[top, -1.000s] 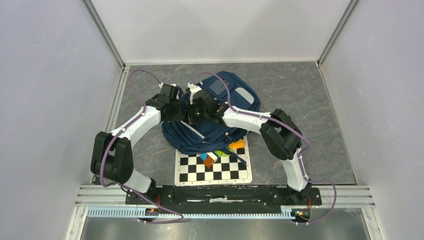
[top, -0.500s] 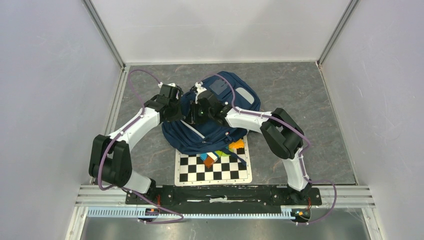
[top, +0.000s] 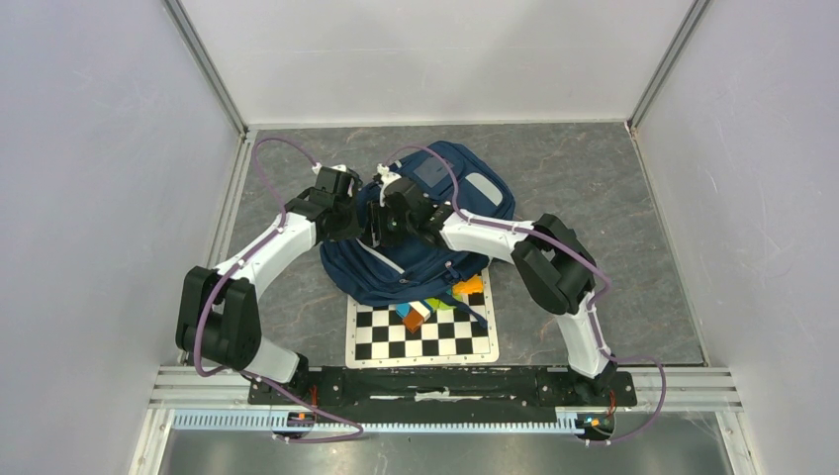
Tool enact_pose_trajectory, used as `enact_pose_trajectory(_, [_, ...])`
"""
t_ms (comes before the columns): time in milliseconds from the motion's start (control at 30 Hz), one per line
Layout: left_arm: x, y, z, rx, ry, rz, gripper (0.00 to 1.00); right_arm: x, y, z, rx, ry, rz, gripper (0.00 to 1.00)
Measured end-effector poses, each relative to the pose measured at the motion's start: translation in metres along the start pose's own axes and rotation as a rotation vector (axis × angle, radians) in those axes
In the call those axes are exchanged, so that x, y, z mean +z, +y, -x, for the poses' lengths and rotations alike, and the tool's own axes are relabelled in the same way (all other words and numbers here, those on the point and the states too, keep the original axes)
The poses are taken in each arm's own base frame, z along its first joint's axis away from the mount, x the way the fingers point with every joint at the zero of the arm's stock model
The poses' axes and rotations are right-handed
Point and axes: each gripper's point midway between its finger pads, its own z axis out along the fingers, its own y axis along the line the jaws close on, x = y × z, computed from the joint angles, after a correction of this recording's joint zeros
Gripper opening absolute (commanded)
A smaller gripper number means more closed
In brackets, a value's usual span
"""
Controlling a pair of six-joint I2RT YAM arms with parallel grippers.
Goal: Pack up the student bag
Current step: Zip the student bag at the center of the board.
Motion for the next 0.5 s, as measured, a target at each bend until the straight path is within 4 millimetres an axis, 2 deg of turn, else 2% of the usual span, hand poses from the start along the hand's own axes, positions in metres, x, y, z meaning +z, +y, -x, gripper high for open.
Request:
enact_pose_trajectory(33, [0.0000,0.0000,0.0000,0.000,0.000,0.000,0.02,0.0008,0.0001,0.0002,-0.004,0.002,-0.003,0.35])
enact_pose_trajectory(233, [-0.0001,-0.0013,-0.0002,0.010,-0.008,0.009,0.02,0.0066,-0.0062,0.0020,-0.026,0.004,-0.043,0.02])
enact_pose_trajectory(500, [-0.0003,-0.0028,-0.0013,0.016,-0.007,0.009,0.02,0.0001,-0.0094,0.0005,-0.079,-0.009,-0.063,0.00])
